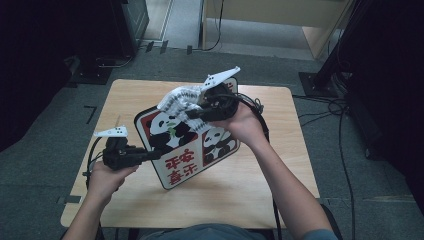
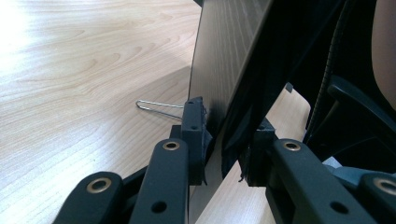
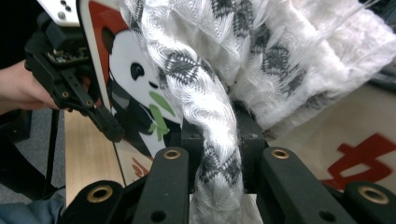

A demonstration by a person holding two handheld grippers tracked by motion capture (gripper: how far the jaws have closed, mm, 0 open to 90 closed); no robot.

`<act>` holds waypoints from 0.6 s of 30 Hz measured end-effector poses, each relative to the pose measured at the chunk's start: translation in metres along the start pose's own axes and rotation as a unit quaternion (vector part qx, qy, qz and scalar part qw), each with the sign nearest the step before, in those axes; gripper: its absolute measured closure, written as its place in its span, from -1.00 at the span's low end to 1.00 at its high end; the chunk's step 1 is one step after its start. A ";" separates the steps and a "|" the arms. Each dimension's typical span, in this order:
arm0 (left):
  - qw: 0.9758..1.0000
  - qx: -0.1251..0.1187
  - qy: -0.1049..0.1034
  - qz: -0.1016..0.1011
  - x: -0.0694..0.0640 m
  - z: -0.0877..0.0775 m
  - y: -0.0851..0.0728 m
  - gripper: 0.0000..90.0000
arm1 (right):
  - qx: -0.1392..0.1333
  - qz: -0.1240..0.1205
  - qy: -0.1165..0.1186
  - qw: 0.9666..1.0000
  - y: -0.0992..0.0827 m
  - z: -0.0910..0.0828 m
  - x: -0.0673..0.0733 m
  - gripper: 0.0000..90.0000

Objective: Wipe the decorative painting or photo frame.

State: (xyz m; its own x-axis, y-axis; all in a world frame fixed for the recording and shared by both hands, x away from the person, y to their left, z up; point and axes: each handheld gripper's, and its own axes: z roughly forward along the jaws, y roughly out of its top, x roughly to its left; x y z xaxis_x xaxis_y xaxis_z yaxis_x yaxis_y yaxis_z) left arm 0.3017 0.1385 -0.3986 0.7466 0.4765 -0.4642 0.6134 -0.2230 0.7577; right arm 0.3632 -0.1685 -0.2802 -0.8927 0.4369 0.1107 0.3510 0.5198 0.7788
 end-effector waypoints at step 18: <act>1.000 0.003 0.000 0.001 0.000 0.000 0.000 0.68 | 0.017 0.005 0.008 1.000 -0.020 0.013 0.000 0.76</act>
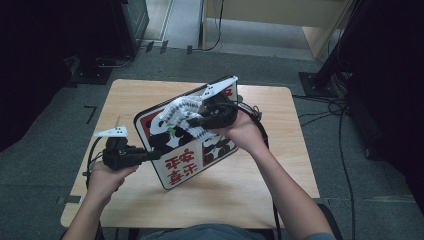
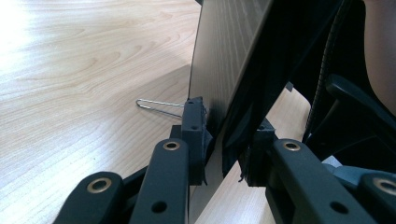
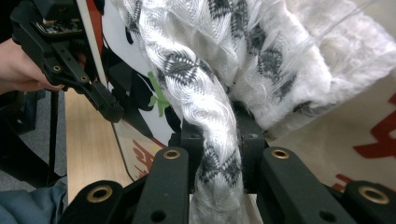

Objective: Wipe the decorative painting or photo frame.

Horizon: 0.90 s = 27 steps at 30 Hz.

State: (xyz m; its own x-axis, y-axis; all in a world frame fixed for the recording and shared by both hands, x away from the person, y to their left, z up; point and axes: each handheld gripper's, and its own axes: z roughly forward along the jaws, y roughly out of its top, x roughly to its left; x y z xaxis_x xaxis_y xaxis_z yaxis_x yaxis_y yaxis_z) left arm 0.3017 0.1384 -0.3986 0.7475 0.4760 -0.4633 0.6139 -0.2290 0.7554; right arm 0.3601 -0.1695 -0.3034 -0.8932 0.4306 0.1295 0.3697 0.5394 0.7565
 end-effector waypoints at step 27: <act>1.000 0.000 0.001 -0.001 0.000 0.000 0.000 0.68 | 0.004 0.012 0.012 1.000 -0.021 0.012 0.000 0.76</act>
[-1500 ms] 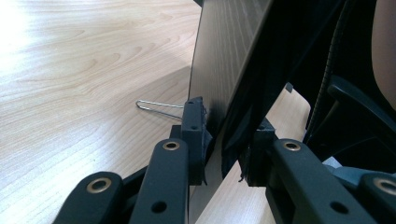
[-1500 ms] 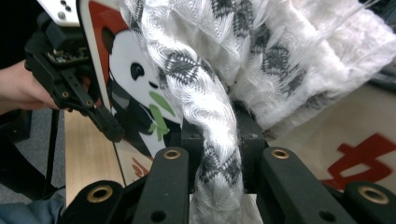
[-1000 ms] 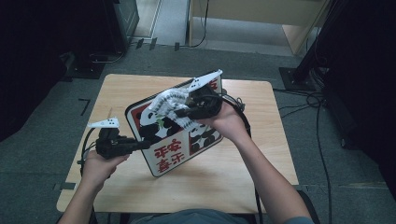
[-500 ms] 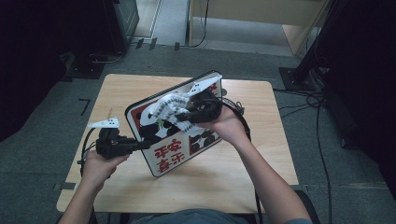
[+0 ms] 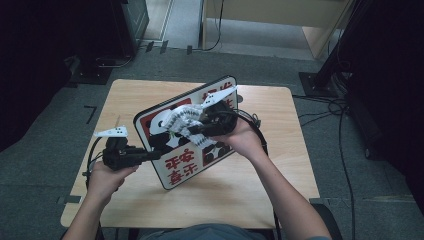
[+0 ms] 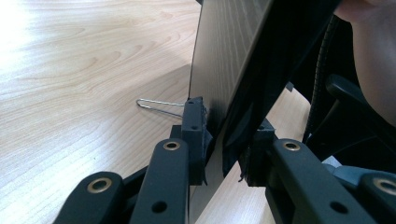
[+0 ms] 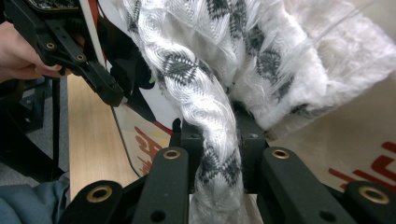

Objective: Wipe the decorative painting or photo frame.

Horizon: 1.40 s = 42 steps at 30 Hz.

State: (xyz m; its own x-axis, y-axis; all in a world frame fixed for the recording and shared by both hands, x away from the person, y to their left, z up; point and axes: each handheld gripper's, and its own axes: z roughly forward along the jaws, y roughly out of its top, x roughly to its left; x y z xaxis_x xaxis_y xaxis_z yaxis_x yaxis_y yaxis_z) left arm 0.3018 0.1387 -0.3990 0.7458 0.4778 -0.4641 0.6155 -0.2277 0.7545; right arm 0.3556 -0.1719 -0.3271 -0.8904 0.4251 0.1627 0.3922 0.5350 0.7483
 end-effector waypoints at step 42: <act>1.000 0.003 -0.002 0.004 -0.001 0.001 0.000 0.68 | 0.028 0.018 0.005 0.999 -0.036 0.022 0.002 0.75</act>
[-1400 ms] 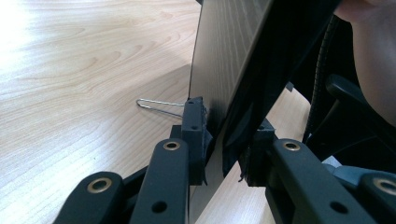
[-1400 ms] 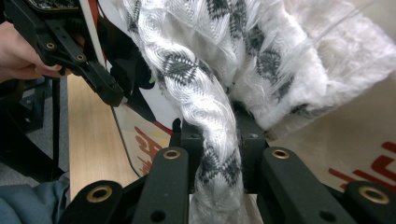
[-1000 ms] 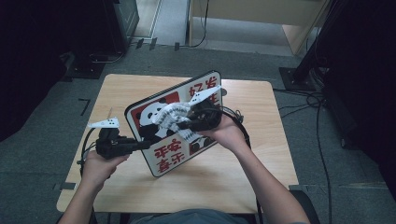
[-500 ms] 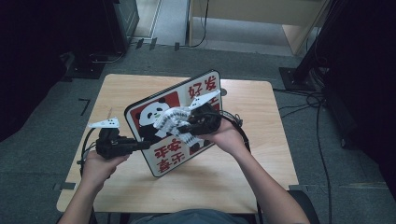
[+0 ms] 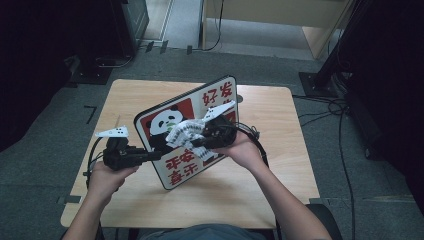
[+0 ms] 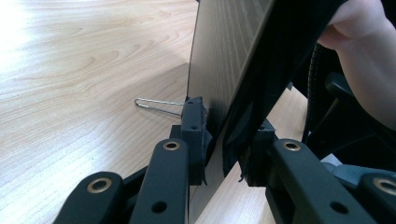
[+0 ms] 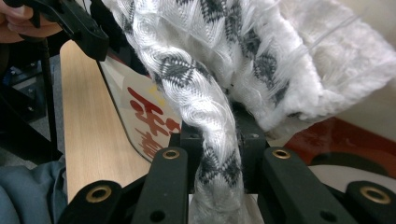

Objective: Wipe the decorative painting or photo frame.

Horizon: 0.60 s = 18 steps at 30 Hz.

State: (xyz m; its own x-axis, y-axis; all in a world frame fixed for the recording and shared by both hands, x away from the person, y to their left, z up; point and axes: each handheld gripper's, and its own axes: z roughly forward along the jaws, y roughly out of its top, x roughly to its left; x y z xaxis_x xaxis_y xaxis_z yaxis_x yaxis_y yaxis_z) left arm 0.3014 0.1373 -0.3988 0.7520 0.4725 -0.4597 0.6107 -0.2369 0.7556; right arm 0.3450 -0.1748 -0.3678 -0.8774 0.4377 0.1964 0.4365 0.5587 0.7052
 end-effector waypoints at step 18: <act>1.000 0.000 -0.003 -0.001 -0.001 0.001 0.000 0.66 | 0.014 0.012 0.006 1.000 -0.018 0.012 0.000 0.74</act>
State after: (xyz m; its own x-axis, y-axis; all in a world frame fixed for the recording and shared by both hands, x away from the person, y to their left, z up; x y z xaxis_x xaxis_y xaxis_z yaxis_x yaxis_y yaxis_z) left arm 0.3010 0.1362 -0.3986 0.7520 0.4683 -0.4638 0.6124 -0.2362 0.7545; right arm 0.3395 -0.1762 -0.3890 -0.8694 0.4417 0.2215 0.4622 0.5685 0.6806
